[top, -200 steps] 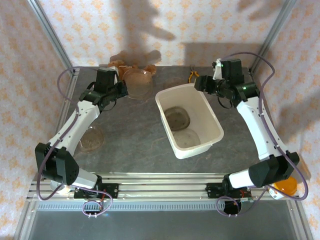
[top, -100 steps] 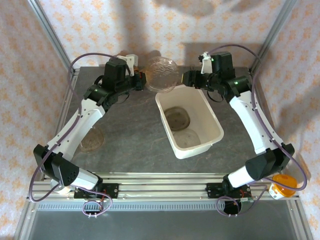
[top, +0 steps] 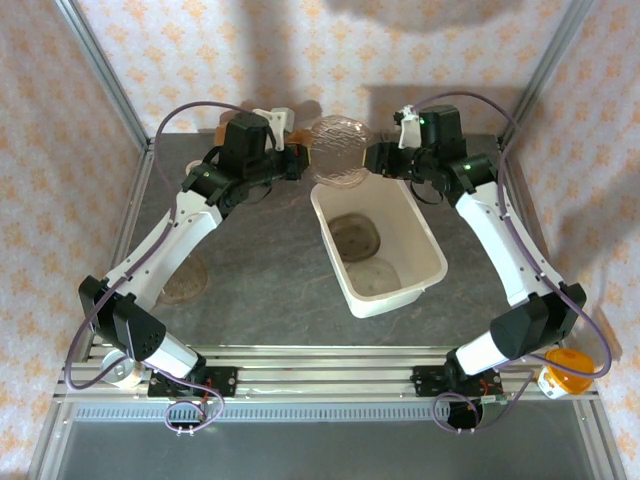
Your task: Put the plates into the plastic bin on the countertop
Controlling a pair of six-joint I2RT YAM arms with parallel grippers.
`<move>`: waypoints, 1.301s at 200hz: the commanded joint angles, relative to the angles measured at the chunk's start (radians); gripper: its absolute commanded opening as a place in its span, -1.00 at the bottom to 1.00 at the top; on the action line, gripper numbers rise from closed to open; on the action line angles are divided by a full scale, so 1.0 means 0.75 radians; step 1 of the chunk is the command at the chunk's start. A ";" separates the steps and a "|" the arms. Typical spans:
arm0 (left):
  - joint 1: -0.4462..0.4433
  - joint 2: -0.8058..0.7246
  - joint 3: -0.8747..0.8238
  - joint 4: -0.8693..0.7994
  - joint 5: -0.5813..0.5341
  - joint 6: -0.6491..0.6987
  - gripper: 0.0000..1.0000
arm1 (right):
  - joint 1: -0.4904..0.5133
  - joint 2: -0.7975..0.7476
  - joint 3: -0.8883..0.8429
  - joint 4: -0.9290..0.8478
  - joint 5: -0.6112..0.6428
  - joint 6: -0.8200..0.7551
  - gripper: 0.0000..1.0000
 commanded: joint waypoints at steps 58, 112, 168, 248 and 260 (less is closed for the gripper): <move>-0.022 0.034 0.069 0.008 0.045 0.020 -1.00 | 0.002 -0.058 -0.071 0.088 0.016 0.038 -0.77; -0.021 0.076 0.119 -0.068 0.030 0.075 -0.51 | 0.002 -0.100 -0.122 0.106 0.024 0.055 -0.99; -0.023 0.205 0.317 -0.209 0.046 0.206 -0.39 | 0.001 -0.141 -0.161 0.092 0.034 0.054 -1.00; -0.022 0.308 0.466 -0.350 0.191 0.308 -0.53 | -0.002 -0.166 -0.179 0.061 0.111 0.066 -1.00; -0.022 0.314 0.477 -0.369 0.190 0.317 -0.48 | -0.007 -0.168 -0.181 0.062 0.116 0.072 -1.00</move>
